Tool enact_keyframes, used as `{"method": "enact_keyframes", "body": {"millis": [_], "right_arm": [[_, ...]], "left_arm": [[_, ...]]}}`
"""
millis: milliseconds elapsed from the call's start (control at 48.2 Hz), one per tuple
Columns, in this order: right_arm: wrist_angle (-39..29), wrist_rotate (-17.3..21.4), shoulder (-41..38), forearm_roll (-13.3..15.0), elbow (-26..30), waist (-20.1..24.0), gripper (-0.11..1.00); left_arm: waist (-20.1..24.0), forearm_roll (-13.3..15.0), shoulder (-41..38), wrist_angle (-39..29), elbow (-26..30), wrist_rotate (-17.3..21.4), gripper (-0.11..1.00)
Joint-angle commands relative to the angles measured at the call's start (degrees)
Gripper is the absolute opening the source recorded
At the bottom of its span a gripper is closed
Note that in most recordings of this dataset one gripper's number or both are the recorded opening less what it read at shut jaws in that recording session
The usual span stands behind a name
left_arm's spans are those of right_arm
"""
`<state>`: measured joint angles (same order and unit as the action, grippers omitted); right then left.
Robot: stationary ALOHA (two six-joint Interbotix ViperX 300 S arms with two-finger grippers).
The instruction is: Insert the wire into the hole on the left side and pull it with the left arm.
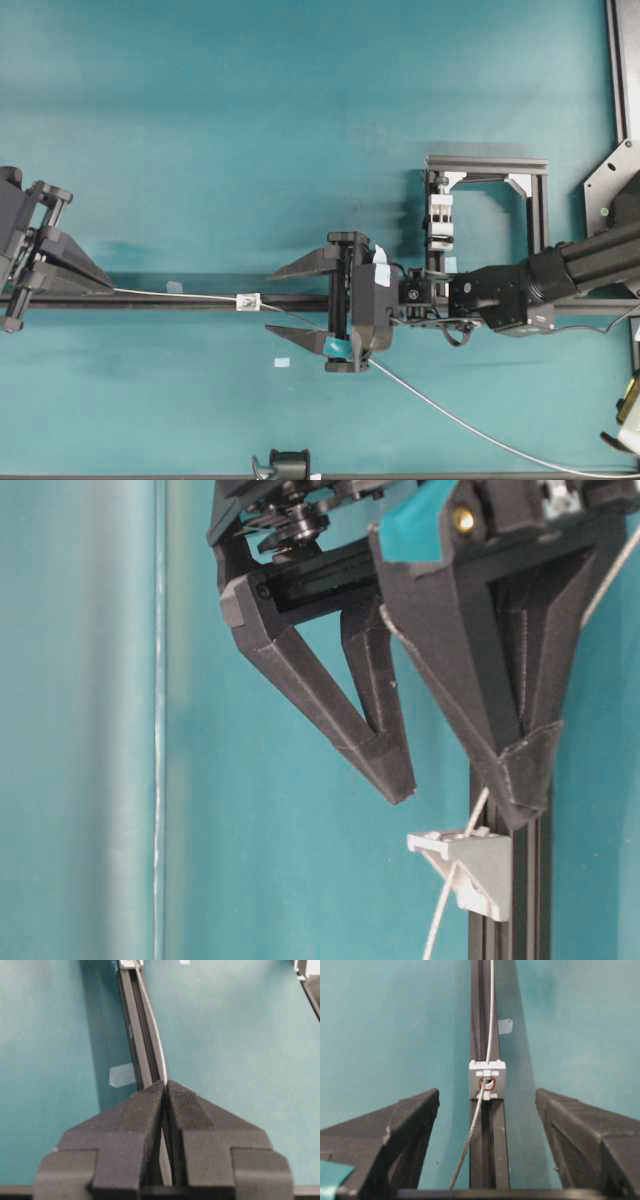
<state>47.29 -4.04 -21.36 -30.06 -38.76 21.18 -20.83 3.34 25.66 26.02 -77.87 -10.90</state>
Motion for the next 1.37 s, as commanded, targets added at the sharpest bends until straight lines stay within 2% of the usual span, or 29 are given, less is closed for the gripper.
{"method": "enact_keyframes", "body": {"millis": [0,187,311,415,581,623,996,1266,1349], "right_arm": [[0.26,-0.09,2.2,0.18,0.35,0.09,0.87],[0.26,-0.09,2.2,0.18,0.53,0.0,0.86],[0.26,-0.09,2.2,0.18,0.62,0.0,0.87],[0.26,-0.09,2.2,0.18,0.62,0.0,0.86],[0.26,-0.09,2.2,0.18,0.7,0.09,0.86],[0.26,-0.09,2.2,0.18,0.7,0.0,0.87],[0.18,-0.53,3.69,0.18,-0.09,0.0,0.86],[0.26,-3.34,7.56,0.18,-2.11,-0.09,0.86],[0.26,-3.69,8.53,0.18,-2.81,-0.53,0.86]], "left_arm": [[-0.26,-0.18,0.09,-0.26,0.53,-0.18,-0.1],[0.0,-0.18,0.0,-0.35,0.79,-1.58,-0.09],[0.09,-0.26,-0.18,-0.35,0.62,-3.25,0.02],[0.09,-0.18,-0.18,-0.35,0.26,-3.69,0.22],[0.09,-0.18,-0.18,-0.35,0.62,-3.69,0.71],[0.09,-0.18,-0.18,-0.35,0.62,-3.69,0.8],[3.43,-0.18,0.7,-0.35,0.97,-2.9,0.82],[6.94,-0.7,1.76,-0.35,1.05,-2.55,0.82],[7.65,-0.79,2.55,-0.35,1.14,-1.14,0.82]]}}
